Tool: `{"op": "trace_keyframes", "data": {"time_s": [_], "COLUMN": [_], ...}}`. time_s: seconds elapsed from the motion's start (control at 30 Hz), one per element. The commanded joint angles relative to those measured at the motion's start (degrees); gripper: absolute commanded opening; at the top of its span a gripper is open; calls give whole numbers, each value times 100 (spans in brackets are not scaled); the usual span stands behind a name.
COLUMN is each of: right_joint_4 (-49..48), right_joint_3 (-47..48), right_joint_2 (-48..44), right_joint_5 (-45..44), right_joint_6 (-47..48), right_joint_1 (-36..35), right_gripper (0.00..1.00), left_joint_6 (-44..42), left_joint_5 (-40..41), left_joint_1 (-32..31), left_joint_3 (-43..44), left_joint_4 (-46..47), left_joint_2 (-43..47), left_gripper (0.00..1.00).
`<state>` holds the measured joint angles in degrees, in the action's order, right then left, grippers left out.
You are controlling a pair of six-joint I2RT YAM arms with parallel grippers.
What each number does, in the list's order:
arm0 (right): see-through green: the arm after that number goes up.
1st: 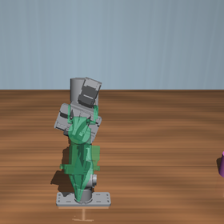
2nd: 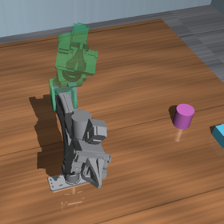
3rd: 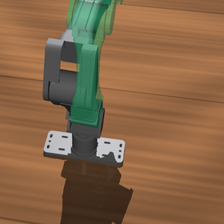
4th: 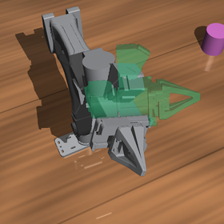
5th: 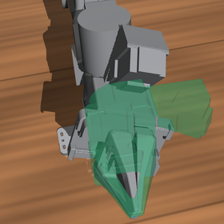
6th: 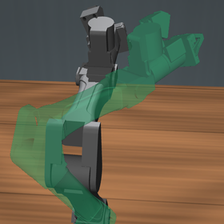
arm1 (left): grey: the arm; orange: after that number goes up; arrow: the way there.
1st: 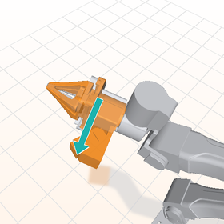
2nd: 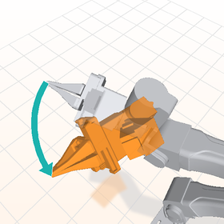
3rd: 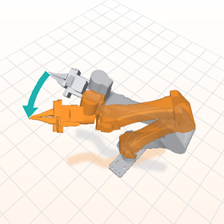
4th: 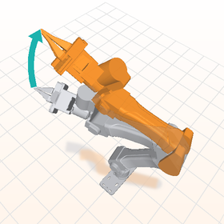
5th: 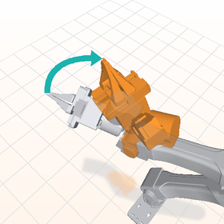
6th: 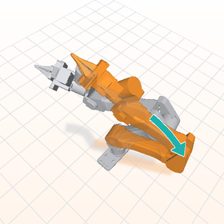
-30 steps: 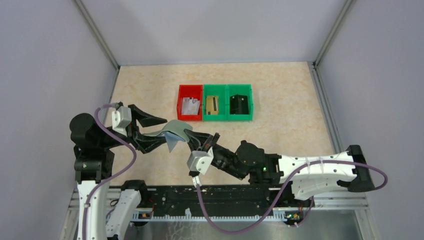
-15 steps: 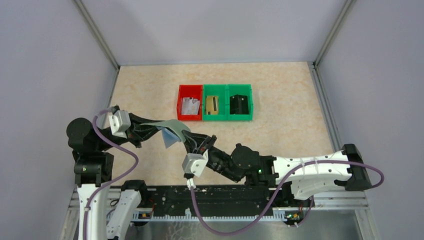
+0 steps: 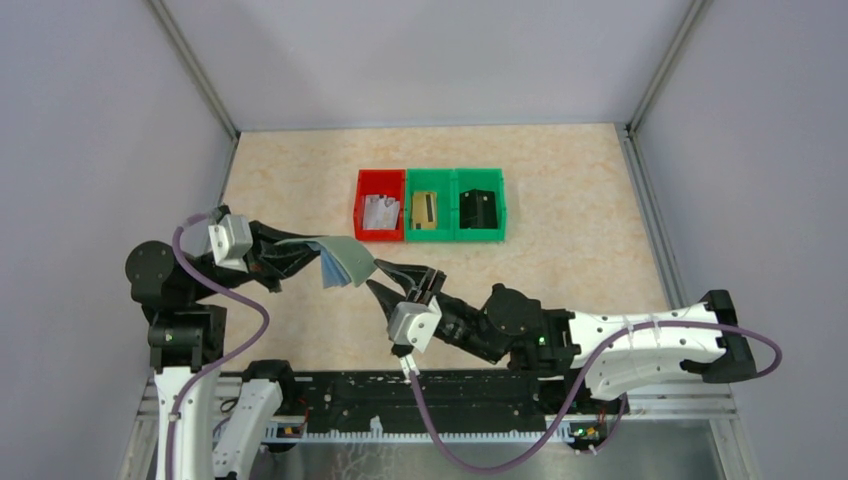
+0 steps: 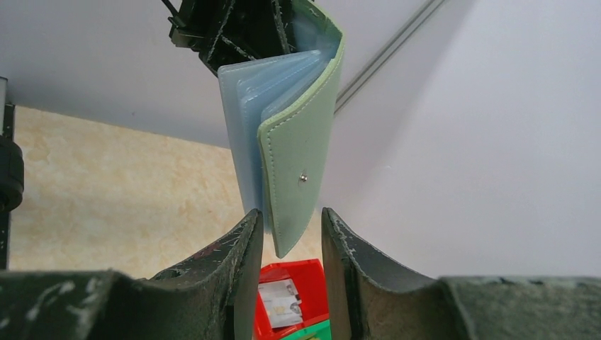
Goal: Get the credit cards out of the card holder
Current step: Adjust the card holder.
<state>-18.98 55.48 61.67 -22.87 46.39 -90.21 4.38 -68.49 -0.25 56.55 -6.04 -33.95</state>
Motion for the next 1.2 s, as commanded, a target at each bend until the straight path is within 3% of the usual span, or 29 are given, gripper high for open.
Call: {"op": "trace_keyframes", "data": {"time_s": [0.0, 0.4, 1.17], "right_joint_4": [-382, -339, -513], "right_joint_3": [74, 188, 416], "right_joint_2": [-64, 106, 76], "right_joint_5": [-84, 79, 412], "right_joint_6": [-16, -143, -245], "right_joint_1": [-49, -49, -46], "right_gripper": [35, 44, 48], "left_joint_6": [178, 178, 107], "left_joint_5": [-204, -271, -314], "left_joint_1": [-18, -18, -15], "left_joint_3": [205, 259, 266], "left_joint_4": [247, 143, 34], "left_joint_2": [11, 42, 21], "left_gripper": [0, 0, 0]}}
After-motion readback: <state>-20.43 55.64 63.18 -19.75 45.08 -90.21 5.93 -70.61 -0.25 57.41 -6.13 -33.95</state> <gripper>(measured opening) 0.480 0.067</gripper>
